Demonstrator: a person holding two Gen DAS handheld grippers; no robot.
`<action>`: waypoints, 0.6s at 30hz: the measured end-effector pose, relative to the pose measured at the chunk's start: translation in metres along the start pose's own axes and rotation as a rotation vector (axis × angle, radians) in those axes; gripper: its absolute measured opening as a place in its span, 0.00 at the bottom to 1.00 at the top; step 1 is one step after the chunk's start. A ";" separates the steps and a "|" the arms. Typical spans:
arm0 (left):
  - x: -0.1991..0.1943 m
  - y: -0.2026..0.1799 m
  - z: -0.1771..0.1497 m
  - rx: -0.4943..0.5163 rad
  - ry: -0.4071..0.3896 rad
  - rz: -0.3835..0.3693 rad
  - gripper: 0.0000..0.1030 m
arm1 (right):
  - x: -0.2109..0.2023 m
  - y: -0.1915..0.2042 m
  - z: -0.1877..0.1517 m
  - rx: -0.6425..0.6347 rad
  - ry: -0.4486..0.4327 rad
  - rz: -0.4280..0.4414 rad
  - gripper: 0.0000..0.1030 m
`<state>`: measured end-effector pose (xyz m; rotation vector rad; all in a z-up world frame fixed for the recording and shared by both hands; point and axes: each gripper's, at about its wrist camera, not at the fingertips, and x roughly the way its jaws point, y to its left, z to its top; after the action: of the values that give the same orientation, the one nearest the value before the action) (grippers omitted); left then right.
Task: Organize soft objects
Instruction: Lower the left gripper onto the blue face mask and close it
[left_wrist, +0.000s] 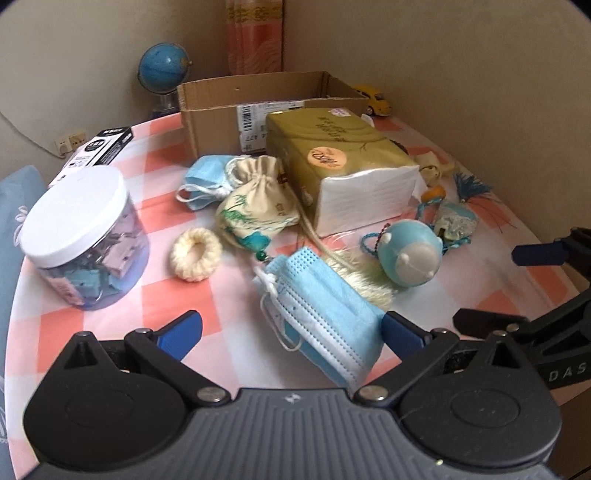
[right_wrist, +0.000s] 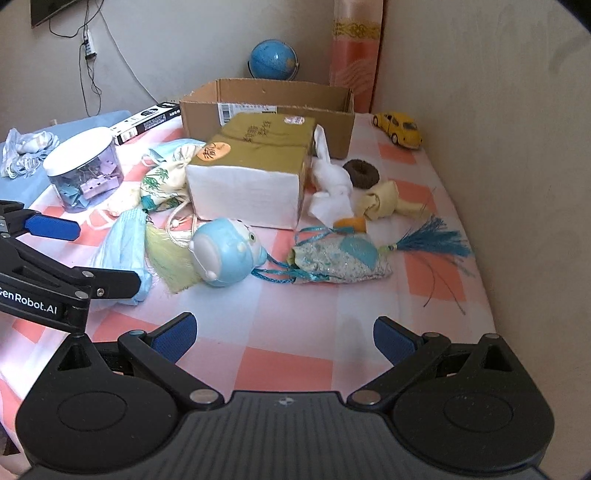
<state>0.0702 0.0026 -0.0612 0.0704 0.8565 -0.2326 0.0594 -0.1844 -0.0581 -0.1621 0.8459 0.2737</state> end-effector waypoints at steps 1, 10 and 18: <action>0.002 -0.002 0.001 0.008 0.003 -0.003 1.00 | 0.001 0.000 0.000 -0.001 0.003 0.002 1.00; 0.013 -0.002 -0.008 0.058 0.048 -0.019 1.00 | 0.008 0.000 -0.004 -0.021 0.027 0.018 1.00; 0.015 0.002 -0.010 0.065 0.032 -0.035 1.00 | 0.010 0.001 -0.007 -0.030 0.034 0.023 1.00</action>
<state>0.0727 0.0031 -0.0793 0.1200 0.8829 -0.2929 0.0604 -0.1840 -0.0706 -0.1856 0.8782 0.3056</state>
